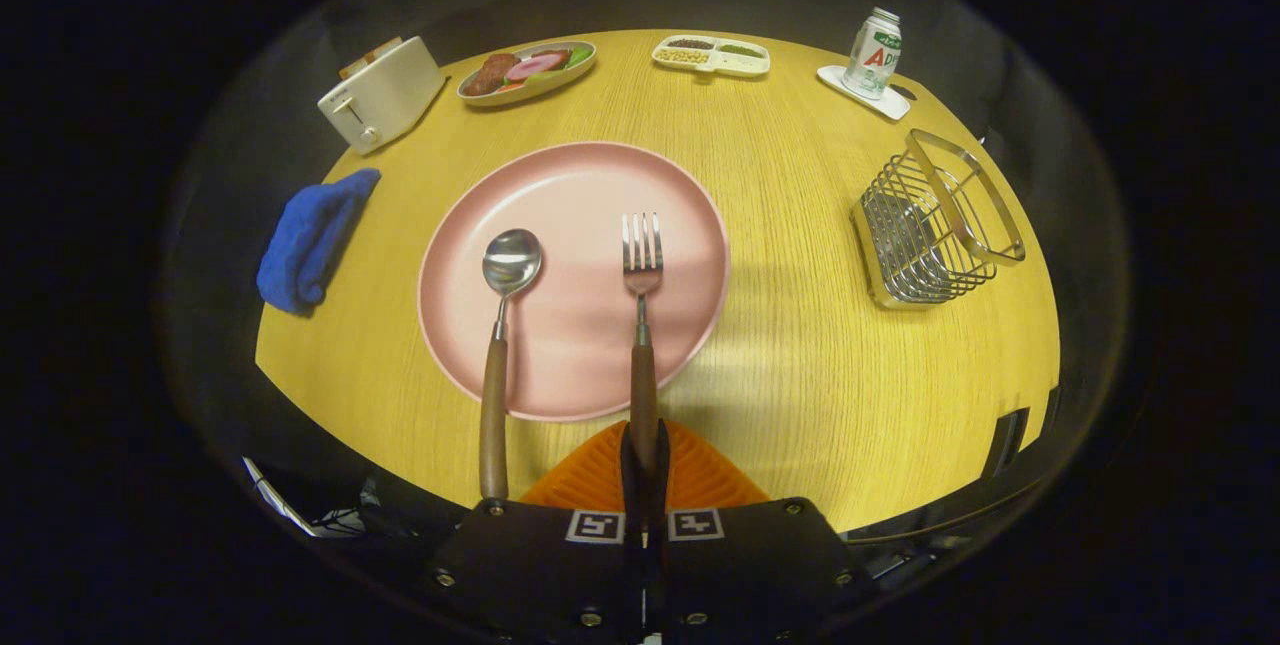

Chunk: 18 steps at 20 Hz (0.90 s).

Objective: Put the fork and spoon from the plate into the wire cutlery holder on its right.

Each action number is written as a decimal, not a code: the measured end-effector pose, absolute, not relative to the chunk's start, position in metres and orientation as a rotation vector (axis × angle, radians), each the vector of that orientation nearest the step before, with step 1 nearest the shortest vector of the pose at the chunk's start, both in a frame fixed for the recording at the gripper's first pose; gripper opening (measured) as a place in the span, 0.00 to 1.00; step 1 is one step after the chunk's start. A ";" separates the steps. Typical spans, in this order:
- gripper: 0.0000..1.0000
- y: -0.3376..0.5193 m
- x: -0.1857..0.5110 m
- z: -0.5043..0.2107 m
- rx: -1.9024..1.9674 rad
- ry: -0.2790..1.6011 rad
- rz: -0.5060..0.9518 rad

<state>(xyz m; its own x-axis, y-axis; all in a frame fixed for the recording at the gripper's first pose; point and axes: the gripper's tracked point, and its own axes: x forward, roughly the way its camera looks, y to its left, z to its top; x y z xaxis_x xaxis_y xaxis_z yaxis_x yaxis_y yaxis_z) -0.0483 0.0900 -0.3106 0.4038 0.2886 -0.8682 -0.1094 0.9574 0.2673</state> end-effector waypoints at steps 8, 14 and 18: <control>0.02 0.078 -0.034 -0.267 0.244 1.034 0.243; 0.02 0.022 -0.027 -0.238 0.250 0.998 0.160; 0.02 -0.029 -0.027 -0.228 0.240 1.006 0.077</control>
<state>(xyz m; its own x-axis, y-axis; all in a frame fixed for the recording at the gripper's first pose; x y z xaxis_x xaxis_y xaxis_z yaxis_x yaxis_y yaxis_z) -0.0273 -0.0291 -0.2275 0.5355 0.1741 -0.8264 0.0467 0.9709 0.2348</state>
